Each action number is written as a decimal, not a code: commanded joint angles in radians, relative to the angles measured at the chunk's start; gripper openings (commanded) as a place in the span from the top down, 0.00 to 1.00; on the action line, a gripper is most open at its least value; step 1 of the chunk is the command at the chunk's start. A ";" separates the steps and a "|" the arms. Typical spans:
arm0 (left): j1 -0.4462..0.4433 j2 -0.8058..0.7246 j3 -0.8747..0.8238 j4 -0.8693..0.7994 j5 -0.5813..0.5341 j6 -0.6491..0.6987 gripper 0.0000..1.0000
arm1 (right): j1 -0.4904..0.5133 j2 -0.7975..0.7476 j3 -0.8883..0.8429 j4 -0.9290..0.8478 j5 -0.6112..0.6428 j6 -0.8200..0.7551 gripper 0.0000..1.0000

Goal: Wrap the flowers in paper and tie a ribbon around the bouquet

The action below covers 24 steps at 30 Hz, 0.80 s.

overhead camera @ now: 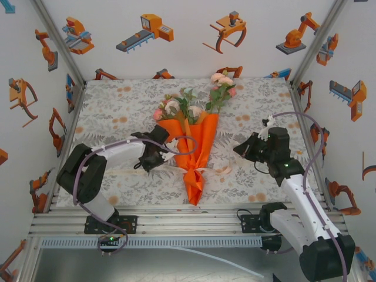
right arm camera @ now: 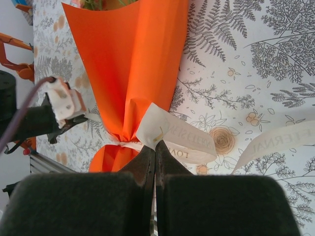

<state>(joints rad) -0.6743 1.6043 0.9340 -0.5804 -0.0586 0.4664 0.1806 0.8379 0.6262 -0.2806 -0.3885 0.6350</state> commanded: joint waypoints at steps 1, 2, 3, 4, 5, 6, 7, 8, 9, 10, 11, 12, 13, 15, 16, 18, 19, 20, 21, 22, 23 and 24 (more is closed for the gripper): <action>0.004 -0.210 -0.011 0.169 0.145 -0.147 1.00 | 0.009 -0.008 0.031 -0.013 -0.013 -0.014 1.00; 0.002 -0.282 -0.031 0.229 0.185 -0.199 1.00 | 0.011 -0.005 0.035 -0.006 -0.034 -0.012 1.00; 0.001 -0.338 -0.052 0.287 0.217 -0.243 1.00 | 0.016 0.001 0.039 0.006 -0.055 -0.011 1.00; -0.003 -0.398 -0.075 0.347 0.253 -0.300 1.00 | 0.028 0.004 0.042 0.023 -0.077 -0.011 1.00; -0.005 -0.451 -0.097 0.410 0.288 -0.355 1.00 | 0.045 0.011 0.049 0.039 -0.093 -0.011 1.00; -0.006 -0.490 -0.117 0.465 0.309 -0.396 1.00 | 0.061 0.017 0.058 0.048 -0.099 -0.012 1.00; -0.008 -0.529 -0.137 0.517 0.325 -0.440 1.00 | 0.085 0.027 0.072 0.052 -0.099 -0.016 1.00; -0.011 -0.562 -0.157 0.567 0.337 -0.473 1.00 | 0.106 0.037 0.089 0.057 -0.095 -0.017 1.00; -0.011 -0.583 -0.175 0.599 0.340 -0.490 1.00 | 0.125 0.048 0.101 0.065 -0.091 -0.019 1.00; -0.011 -0.600 -0.189 0.624 0.339 -0.505 1.00 | 0.142 0.059 0.112 0.082 -0.081 -0.016 1.00; -0.010 -0.610 -0.198 0.632 0.335 -0.507 1.00 | 0.157 0.073 0.120 0.095 -0.066 -0.008 1.00; -0.010 -0.613 -0.203 0.628 0.330 -0.507 1.00 | 0.164 0.084 0.126 0.107 -0.054 0.002 1.00; -0.010 -0.614 -0.208 0.620 0.317 -0.505 1.00 | 0.170 0.102 0.135 0.119 -0.038 0.021 1.00; -0.011 -0.618 -0.218 0.617 0.305 -0.509 1.00 | 0.182 0.130 0.157 0.130 -0.028 0.045 1.00; -0.010 -0.618 -0.223 0.619 0.301 -0.516 1.00 | 0.195 0.145 0.172 0.132 -0.025 0.053 1.00; -0.010 -0.623 -0.237 0.640 0.288 -0.543 1.00 | 0.234 0.175 0.204 0.139 -0.013 0.050 1.00; -0.011 -0.625 -0.247 0.660 0.286 -0.560 1.00 | 0.263 0.190 0.223 0.142 0.000 0.041 1.00; -0.011 -0.629 -0.257 0.680 0.287 -0.571 1.00 | 0.289 0.207 0.240 0.144 0.012 0.032 1.00; -0.010 -0.633 -0.267 0.701 0.295 -0.582 1.00 | 0.317 0.222 0.259 0.148 0.025 0.024 1.00; -0.011 -0.640 -0.277 0.718 0.299 -0.589 1.00 | 0.351 0.252 0.284 0.158 0.043 0.015 1.00; -0.010 -0.644 -0.286 0.728 0.301 -0.594 1.00 | 0.374 0.275 0.304 0.169 0.059 0.012 1.00; -0.011 -0.648 -0.294 0.737 0.303 -0.598 1.00 | 0.400 0.307 0.327 0.185 0.074 0.010 1.00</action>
<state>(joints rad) -0.6823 0.9840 0.6590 0.0750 0.2287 -0.0826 0.5293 1.0992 0.8837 -0.1627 -0.3729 0.6613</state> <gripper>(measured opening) 0.007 0.004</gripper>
